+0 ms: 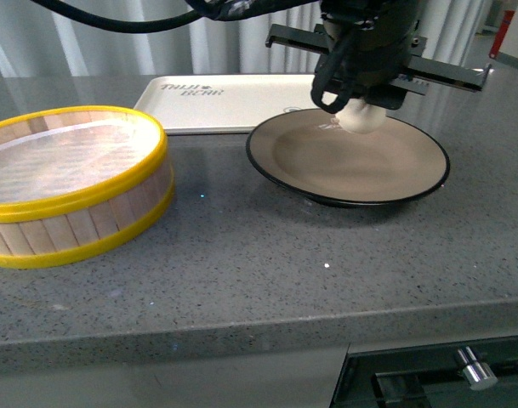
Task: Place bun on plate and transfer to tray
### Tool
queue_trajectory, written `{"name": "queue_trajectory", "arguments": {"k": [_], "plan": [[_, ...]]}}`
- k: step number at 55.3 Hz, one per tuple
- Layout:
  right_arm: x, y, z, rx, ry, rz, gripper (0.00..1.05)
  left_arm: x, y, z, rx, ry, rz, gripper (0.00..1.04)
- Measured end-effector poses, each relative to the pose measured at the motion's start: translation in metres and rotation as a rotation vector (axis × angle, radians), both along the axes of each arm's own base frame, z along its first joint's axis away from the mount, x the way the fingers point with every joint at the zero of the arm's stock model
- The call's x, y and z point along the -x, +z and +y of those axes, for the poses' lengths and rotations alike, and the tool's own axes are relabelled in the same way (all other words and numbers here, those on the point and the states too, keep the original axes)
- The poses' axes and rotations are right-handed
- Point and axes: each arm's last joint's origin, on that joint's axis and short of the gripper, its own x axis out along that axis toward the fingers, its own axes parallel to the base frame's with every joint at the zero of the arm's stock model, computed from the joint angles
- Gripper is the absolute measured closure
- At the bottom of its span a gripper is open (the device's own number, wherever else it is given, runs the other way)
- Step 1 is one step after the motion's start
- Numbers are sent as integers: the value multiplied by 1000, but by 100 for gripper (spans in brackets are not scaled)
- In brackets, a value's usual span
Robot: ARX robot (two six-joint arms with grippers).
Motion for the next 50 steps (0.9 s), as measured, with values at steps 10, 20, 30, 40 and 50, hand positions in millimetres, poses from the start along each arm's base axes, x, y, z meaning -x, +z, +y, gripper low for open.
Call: {"name": "queue_trajectory", "arguments": {"k": [10, 20, 30, 40, 50], "plan": [[0, 0, 0, 0, 0, 0, 8, -5, -6, 0, -13, 6, 14, 90], [0, 0, 0, 0, 0, 0, 8, -5, -8, 1, -10, -1, 39, 49], [0, 0, 0, 0, 0, 0, 8, -9, -9, 8, 1, 18, 48, 11], [0, 0, 0, 0, 0, 0, 8, -17, 6, 29, 23, 58, 30, 7], [0, 0, 0, 0, 0, 0, 8, -26, 33, 65, 63, 119, -4, 7]]}}
